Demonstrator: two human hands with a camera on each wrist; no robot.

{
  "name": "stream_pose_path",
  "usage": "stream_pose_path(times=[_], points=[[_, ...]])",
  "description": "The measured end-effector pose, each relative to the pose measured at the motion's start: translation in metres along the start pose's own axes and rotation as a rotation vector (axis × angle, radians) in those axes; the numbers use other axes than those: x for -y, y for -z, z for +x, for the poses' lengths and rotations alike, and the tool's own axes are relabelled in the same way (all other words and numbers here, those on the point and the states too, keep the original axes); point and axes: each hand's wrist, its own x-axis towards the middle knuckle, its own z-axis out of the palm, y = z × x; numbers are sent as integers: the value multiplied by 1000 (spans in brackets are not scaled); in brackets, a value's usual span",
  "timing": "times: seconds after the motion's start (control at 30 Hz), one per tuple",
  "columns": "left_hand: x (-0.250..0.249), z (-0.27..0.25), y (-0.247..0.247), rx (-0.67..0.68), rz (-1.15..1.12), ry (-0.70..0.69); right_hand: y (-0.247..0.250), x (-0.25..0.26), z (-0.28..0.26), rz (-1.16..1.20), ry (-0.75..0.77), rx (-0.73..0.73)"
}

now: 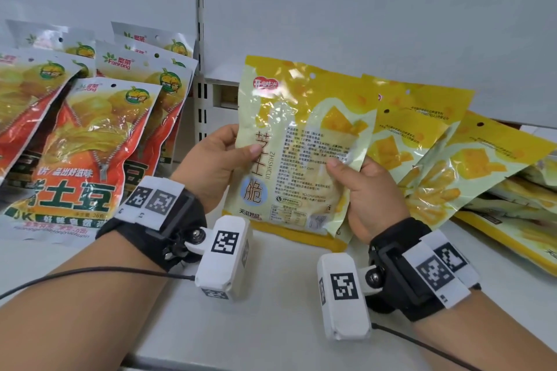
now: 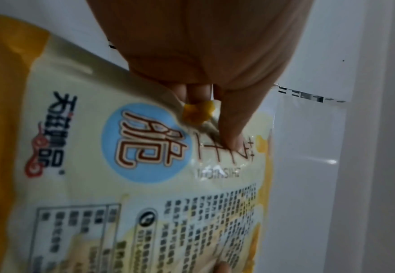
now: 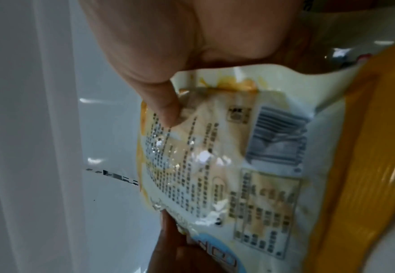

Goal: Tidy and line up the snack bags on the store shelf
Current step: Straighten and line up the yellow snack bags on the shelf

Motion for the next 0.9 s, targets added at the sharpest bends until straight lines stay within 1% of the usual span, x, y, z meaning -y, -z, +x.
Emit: stream_pose_path(times=[0.17,0.27,0.57,0.67,0.83,0.9], points=[[0,-1,0,12,-7,-27,-2,10,0,85,84,-32],[-1,-1,0,30,-8,-35,-1,13,0,182,63,-24],[-1,-1,0,51,-80,-46,0,13,1,259,37,9],[-1,0,1,-2,-106,-59,0,12,2,219,35,35],[-5,3,6,-141,-175,-106,1,11,2,62,73,-105],[-7,4,8,-185,-197,-114,2,10,1,49,78,-107]])
